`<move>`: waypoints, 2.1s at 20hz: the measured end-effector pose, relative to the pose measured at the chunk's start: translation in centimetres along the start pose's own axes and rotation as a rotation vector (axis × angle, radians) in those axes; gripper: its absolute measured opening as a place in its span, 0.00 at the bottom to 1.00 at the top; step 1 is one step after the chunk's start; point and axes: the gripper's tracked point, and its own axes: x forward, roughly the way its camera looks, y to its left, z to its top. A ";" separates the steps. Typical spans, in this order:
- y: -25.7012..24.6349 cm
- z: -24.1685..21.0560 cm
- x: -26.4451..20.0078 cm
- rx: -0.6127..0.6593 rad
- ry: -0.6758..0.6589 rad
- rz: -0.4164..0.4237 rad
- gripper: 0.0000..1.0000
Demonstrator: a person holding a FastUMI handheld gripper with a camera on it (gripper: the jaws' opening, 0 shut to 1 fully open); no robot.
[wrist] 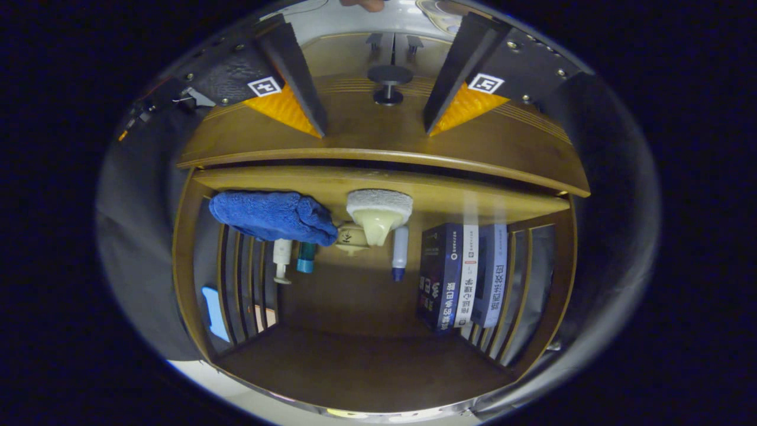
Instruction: Pull open the drawer, take out the items inside it, and place them on the countertop above the cabinet.
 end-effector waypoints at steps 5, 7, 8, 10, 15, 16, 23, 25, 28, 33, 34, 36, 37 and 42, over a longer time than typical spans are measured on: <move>0.0 0.2 1.2 0.002 -0.001 -0.001 0.99; 0.1 0.2 1.5 0.002 -0.002 -0.001 0.99; 0.1 0.2 1.5 0.003 -0.001 -0.001 0.99; 0.1 0.3 1.6 -0.003 -0.007 -0.003 0.99; 0.1 0.2 1.7 -0.010 -0.016 -0.003 0.99; 0.1 0.2 1.7 -0.016 -0.017 -0.005 0.99; 0.3 0.3 1.9 -0.027 -0.029 -0.016 0.99; 0.2 0.1 1.9 -0.035 -0.032 -0.017 0.99; 0.2 0.1 1.9 -0.033 -0.031 -0.016 0.99; 0.2 0.2 1.9 -0.037 -0.034 -0.016 0.99; 0.2 0.2 1.9 -0.038 -0.035 -0.015 0.99; 0.2 0.2 1.9 -0.028 -0.032 -0.010 0.99; 0.3 0.2 1.9 -0.016 -0.032 0.001 0.99; -1.5 2.6 0.8 0.015 -0.069 0.041 0.98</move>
